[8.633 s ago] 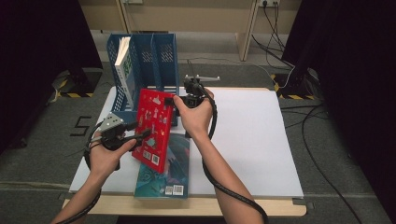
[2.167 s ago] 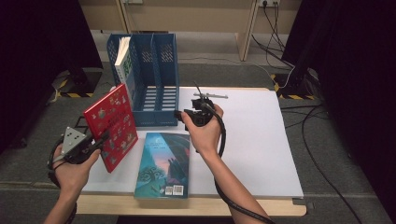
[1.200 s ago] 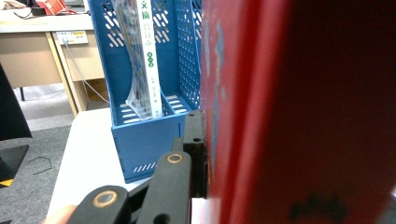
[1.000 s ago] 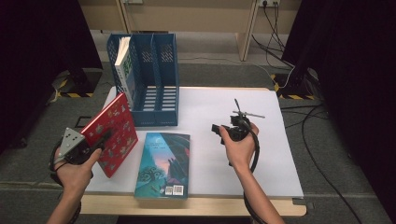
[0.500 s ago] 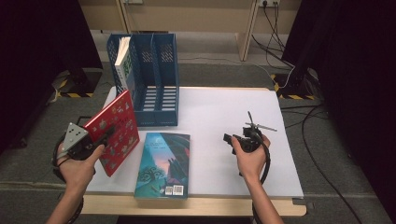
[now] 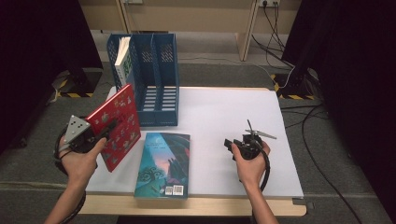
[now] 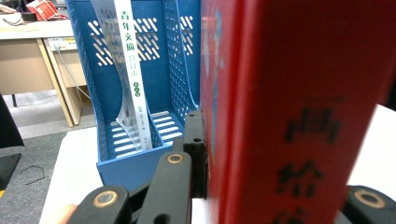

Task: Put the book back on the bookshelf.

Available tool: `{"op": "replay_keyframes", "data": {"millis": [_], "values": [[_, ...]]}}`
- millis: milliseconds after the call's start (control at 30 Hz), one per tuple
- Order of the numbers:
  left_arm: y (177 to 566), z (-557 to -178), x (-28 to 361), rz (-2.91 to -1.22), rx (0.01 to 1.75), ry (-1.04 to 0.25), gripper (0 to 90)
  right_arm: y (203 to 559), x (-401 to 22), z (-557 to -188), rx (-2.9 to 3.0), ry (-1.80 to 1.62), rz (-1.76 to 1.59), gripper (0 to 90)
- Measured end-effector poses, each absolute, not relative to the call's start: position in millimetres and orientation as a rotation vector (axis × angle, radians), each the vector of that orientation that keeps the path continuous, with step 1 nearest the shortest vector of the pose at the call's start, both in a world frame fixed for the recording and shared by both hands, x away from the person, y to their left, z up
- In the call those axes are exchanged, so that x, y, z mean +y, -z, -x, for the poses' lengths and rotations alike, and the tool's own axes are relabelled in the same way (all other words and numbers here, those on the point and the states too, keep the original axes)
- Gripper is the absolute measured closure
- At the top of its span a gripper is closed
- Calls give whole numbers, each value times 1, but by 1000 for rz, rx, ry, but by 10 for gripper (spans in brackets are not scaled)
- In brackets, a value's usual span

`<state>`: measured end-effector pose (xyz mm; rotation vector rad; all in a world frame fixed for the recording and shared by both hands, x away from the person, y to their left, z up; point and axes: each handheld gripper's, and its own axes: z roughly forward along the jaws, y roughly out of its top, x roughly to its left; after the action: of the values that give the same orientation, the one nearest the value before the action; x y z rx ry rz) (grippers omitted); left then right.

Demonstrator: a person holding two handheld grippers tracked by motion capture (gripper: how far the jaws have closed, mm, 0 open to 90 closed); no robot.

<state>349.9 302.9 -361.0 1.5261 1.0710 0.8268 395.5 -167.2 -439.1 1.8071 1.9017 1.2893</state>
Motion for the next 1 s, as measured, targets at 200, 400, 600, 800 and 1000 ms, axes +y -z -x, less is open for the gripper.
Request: {"op": "replay_keyframes", "data": {"millis": [200, 400, 600, 800, 1000], "values": [[357, -356, 298, -1523, 1082, -815, 788, 444, -170, -389, 1900, -1311, -1794, 563], [351, -361, 293, -1527, 1077, -815, 788, 449, -172, -383, 1900, -1311, -1779, 564], [345, -366, 290, -1517, 1073, -820, 788, 451, -172, -381, 1898, -1313, -1784, 564], [338, -369, 288, -1511, 1058, -822, 788, 453, -172, -381, 1898, -1311, -1779, 564], [336, -372, 286, -1500, 1053, -819, 788, 455, -172, -378, 1896, -1301, -1780, 564]]}}
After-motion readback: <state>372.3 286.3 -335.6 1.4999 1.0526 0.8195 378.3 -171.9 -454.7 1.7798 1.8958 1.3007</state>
